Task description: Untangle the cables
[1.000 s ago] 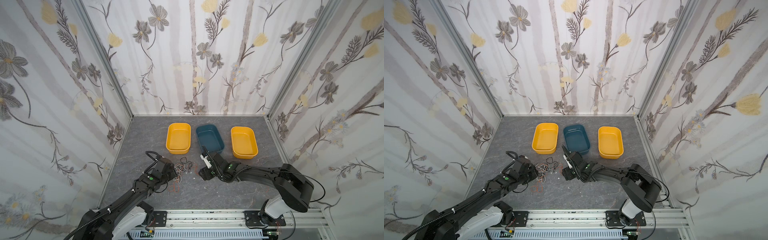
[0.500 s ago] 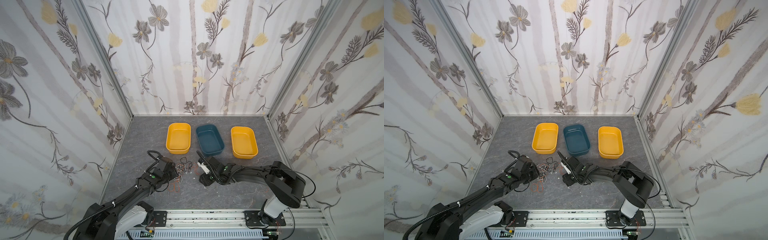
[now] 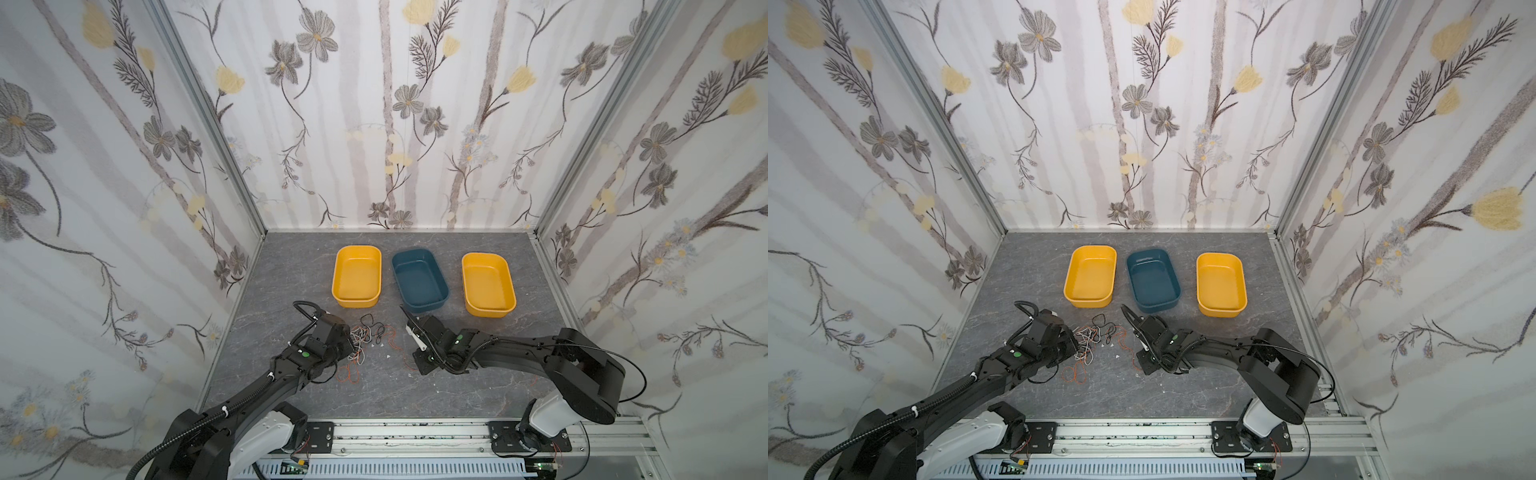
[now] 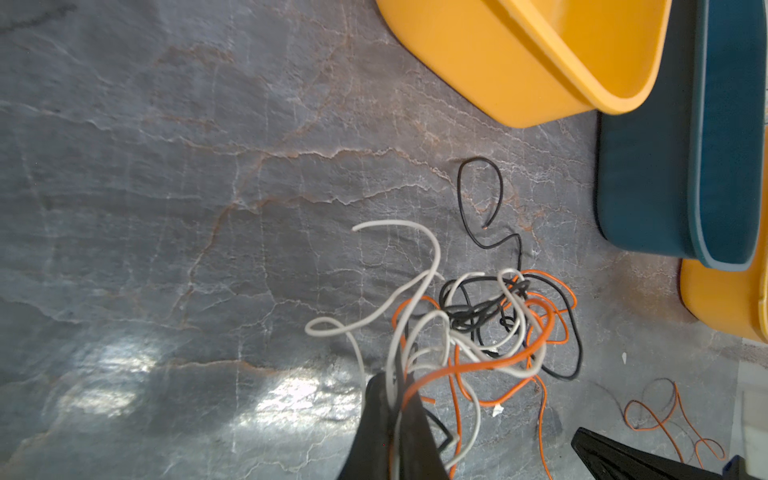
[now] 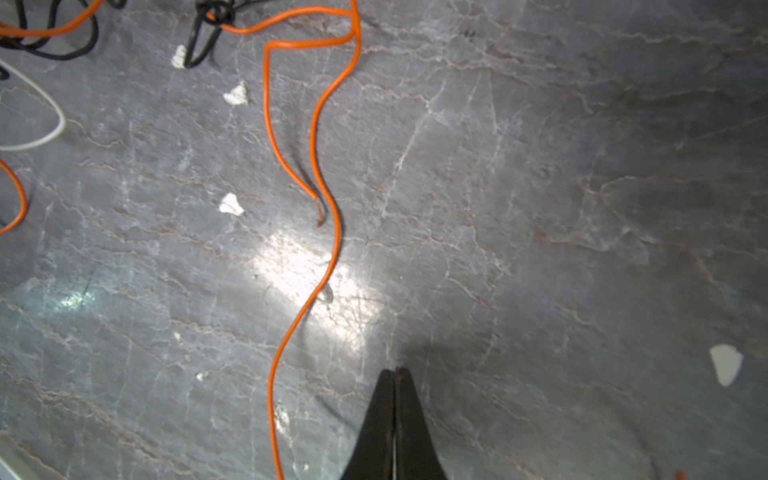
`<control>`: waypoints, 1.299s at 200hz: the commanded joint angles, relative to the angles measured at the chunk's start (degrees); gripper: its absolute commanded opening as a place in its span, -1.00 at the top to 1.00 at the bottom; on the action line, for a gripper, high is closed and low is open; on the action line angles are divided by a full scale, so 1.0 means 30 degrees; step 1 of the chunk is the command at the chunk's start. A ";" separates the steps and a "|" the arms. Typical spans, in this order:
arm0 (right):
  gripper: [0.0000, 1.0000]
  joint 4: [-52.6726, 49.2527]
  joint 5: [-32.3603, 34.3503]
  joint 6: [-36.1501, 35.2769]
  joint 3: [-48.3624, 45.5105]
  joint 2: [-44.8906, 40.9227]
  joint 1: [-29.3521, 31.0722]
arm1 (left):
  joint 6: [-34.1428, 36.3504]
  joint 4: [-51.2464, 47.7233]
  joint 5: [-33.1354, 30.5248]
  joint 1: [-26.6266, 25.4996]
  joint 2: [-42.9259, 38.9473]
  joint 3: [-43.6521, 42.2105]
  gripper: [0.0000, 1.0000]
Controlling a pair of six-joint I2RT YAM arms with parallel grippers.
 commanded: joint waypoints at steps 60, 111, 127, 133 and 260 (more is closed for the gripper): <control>0.20 0.0059 -0.0609 -0.0022 -0.0121 -0.2987 0.0003 | -0.0106 -0.0307 -0.0505 -0.0008 -0.0749 -0.0334 0.95; -0.19 -0.0824 -0.0352 -0.1701 0.0569 -0.1521 0.0458 | -0.0080 -0.0453 -0.0530 -0.0011 -0.1078 -0.0448 0.95; -0.23 -0.0915 -0.0517 -0.1837 0.0773 -0.1061 0.0545 | -0.0117 -0.0441 -0.0564 -0.0016 -0.1111 -0.0453 0.95; -0.23 -0.0912 -0.0663 -0.1987 0.0821 -0.0893 0.0654 | -0.0120 -0.0420 -0.0567 -0.0012 -0.1100 -0.0505 0.95; 0.05 -0.3668 0.0452 -0.3447 0.2673 0.1672 0.2580 | -0.0135 -0.0360 -0.0560 -0.0008 -0.1367 -0.0743 0.93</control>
